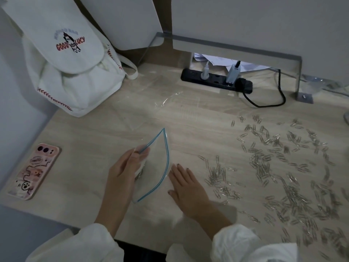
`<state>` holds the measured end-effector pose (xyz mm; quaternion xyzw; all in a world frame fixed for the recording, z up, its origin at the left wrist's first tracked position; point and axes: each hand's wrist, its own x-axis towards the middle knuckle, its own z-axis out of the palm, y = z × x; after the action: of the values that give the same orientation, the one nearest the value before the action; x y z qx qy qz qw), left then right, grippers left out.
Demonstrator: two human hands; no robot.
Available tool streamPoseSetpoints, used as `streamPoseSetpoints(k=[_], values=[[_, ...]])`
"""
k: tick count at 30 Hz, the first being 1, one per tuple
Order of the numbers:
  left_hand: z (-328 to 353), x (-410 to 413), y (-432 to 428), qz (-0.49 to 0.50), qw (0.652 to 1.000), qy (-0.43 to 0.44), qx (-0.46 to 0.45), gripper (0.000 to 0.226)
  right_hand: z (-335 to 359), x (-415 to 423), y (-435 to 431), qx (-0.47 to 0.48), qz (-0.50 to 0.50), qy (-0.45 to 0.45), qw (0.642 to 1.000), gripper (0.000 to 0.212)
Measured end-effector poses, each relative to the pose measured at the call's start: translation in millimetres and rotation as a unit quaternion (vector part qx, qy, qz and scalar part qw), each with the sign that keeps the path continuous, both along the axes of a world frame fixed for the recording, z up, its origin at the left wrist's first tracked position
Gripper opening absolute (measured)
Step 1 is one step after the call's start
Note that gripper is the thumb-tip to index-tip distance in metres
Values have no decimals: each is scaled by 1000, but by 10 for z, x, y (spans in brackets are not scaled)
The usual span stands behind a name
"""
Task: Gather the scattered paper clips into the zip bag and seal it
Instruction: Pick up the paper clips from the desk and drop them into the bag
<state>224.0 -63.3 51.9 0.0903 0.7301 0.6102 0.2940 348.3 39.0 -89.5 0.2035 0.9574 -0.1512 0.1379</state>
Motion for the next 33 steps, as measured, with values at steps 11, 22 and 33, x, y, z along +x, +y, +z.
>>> streamPoseSetpoints(k=[11,22,33], values=[[-25,98,94,-27,999,-24,-9,30,-116,738,603,96,-113,16,989,55],[-30,335,249,-69,997,-23,-14,29,-145,1154,622,86,-162,191,964,62],[29,574,426,-115,993,-20,-18,27,-145,1343,796,80,-209,206,953,18]])
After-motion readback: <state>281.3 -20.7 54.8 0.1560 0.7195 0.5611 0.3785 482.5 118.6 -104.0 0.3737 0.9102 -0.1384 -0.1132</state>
